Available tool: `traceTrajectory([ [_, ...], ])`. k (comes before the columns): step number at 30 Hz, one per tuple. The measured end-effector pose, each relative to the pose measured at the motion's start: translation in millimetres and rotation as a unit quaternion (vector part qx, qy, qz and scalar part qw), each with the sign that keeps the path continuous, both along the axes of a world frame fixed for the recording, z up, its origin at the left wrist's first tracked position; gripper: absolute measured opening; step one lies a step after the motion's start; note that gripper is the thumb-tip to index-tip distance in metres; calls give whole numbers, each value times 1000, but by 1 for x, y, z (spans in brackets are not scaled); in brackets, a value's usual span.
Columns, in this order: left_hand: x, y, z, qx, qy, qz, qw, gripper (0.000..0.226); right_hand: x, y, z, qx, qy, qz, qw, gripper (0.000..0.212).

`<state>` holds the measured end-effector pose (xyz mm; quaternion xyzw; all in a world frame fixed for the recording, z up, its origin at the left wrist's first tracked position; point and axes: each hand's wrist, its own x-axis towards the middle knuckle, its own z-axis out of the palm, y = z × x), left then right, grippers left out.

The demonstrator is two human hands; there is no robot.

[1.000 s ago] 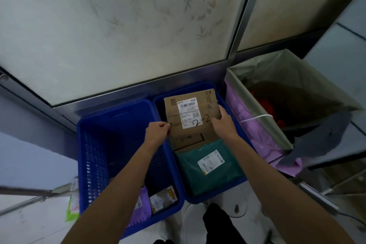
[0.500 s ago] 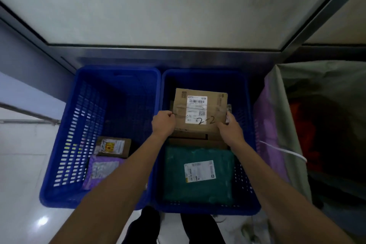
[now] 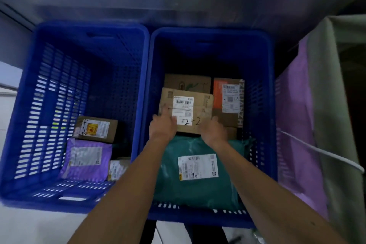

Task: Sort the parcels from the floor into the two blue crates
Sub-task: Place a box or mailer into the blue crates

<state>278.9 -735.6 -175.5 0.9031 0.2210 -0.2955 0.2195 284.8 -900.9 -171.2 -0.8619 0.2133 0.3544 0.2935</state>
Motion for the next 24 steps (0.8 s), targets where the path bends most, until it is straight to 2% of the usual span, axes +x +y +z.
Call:
traceTrajectory([
  [4, -7, -9, -4, 54, 12, -29, 998, 67, 2, 2, -6, -34, 7, 17, 999, 42],
  [11, -20, -10, 2, 84, 38, -33, 995, 70, -4, 6, -11, -44, 5, 45, 998, 47],
  [17, -26, -1, 9, 60, 60, -58, 995, 75, -5, 5, 0, -51, 36, 72, 995, 48],
  [24, -16, -8, 35, 23, 64, -32, 997, 59, -13, 1, 32, -44, 66, 89, 993, 50],
])
